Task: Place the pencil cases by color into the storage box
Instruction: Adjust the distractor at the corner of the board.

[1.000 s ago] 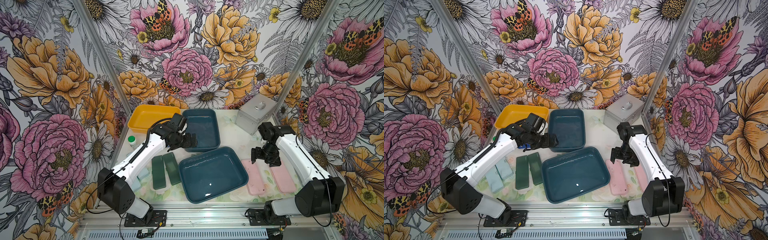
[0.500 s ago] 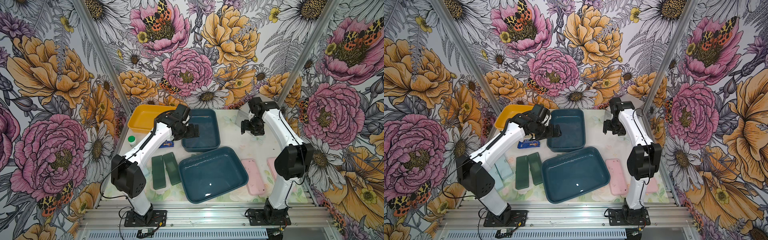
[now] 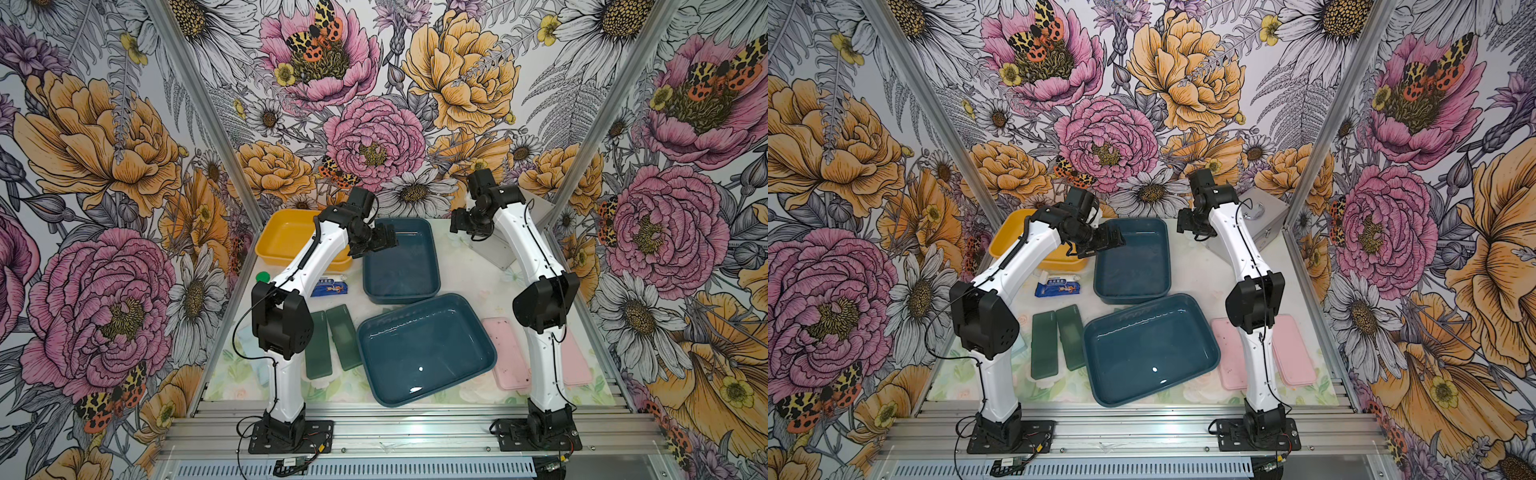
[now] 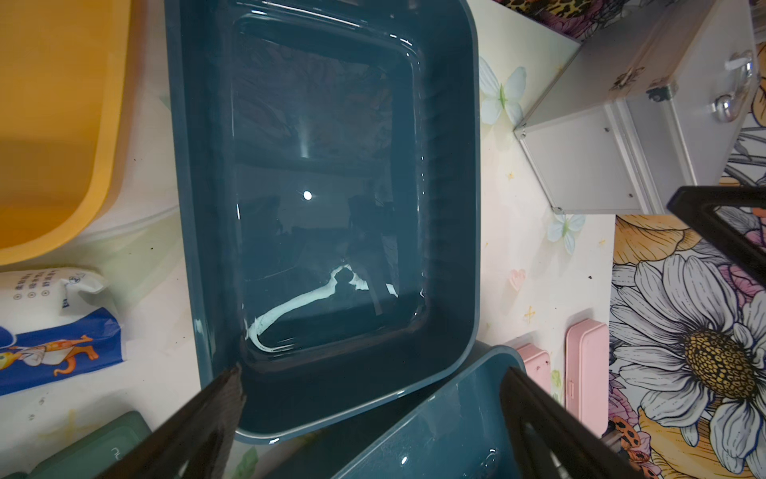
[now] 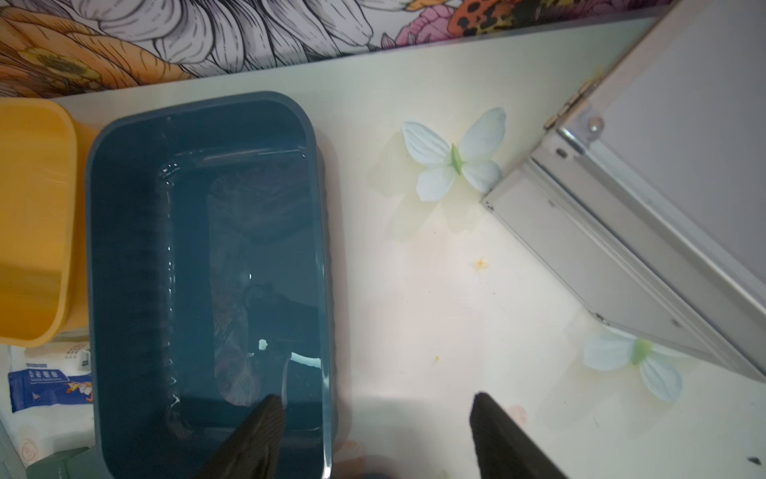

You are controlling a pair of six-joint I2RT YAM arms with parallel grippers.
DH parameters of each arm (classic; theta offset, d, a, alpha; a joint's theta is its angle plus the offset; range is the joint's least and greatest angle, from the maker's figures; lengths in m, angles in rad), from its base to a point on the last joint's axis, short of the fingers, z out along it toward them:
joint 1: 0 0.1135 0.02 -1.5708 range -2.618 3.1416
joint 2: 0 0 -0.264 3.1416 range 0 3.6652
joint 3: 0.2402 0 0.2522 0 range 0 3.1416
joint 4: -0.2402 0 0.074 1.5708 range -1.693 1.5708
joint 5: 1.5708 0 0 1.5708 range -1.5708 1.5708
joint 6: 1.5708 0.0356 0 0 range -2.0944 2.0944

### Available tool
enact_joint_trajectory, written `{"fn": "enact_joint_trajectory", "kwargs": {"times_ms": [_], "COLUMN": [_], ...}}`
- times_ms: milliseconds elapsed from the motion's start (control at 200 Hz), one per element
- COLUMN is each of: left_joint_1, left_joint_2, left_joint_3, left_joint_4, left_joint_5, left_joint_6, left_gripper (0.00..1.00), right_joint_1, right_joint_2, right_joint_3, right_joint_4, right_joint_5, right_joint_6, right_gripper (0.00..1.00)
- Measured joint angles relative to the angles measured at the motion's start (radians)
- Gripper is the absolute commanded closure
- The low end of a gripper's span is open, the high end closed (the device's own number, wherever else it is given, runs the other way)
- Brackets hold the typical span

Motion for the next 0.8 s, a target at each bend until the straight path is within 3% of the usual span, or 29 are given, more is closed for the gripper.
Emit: {"fn": "enact_joint_trajectory", "kwargs": {"times_ms": [360,800], "left_joint_1": [0.069,0.070], "left_joint_2": [0.059,0.026], "left_joint_3": [0.026,0.024], "left_joint_4": [-0.004,-0.003], "left_joint_5": [0.041,0.085], "left_joint_6": [-0.013,-0.018], "left_gripper": [0.01,0.01], "right_joint_1": [0.050,0.073], "right_joint_2": [0.214,0.356], "right_joint_3": [0.094,0.160], "right_joint_4": [0.190,0.420], "right_joint_5": [0.081,0.379], "right_joint_6": [-0.015,-0.154], "right_gripper": [0.22,0.15]}}
